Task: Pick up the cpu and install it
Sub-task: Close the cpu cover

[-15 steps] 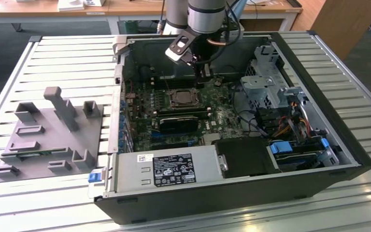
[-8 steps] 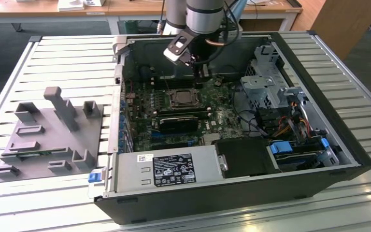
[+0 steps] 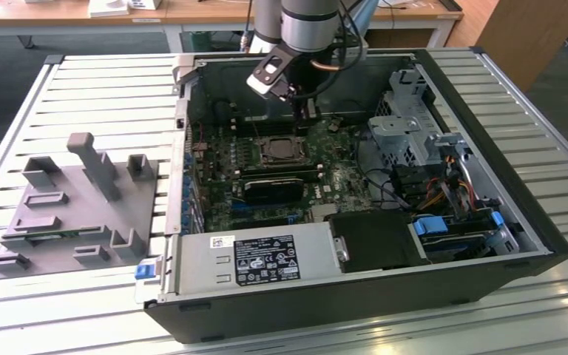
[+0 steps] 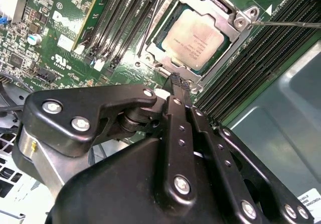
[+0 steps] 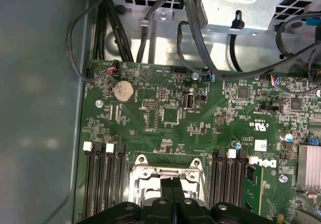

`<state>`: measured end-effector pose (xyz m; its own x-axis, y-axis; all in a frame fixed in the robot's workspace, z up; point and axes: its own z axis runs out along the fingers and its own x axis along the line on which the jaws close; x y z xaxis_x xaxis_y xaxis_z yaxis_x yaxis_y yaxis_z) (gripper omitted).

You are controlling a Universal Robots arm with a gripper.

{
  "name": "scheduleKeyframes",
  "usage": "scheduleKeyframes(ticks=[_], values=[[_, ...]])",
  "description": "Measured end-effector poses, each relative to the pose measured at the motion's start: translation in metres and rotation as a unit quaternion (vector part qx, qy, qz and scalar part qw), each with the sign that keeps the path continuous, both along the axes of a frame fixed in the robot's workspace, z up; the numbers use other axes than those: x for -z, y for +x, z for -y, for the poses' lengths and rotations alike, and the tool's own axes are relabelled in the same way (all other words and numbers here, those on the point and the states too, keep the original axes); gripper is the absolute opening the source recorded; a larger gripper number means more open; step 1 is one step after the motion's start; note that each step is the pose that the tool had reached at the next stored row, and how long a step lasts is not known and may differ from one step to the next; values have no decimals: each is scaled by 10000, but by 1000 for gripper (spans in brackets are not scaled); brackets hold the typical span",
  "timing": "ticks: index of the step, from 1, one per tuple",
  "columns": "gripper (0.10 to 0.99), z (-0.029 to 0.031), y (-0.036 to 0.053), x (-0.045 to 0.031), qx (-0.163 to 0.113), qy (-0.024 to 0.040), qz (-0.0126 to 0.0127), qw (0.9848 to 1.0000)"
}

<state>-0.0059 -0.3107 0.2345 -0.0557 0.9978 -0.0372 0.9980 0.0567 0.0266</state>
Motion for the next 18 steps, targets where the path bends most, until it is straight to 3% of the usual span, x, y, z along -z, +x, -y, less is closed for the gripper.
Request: scheduleKeyframes(ticks=[18], values=[[106,0,-155,4,0,0,0,10000]])
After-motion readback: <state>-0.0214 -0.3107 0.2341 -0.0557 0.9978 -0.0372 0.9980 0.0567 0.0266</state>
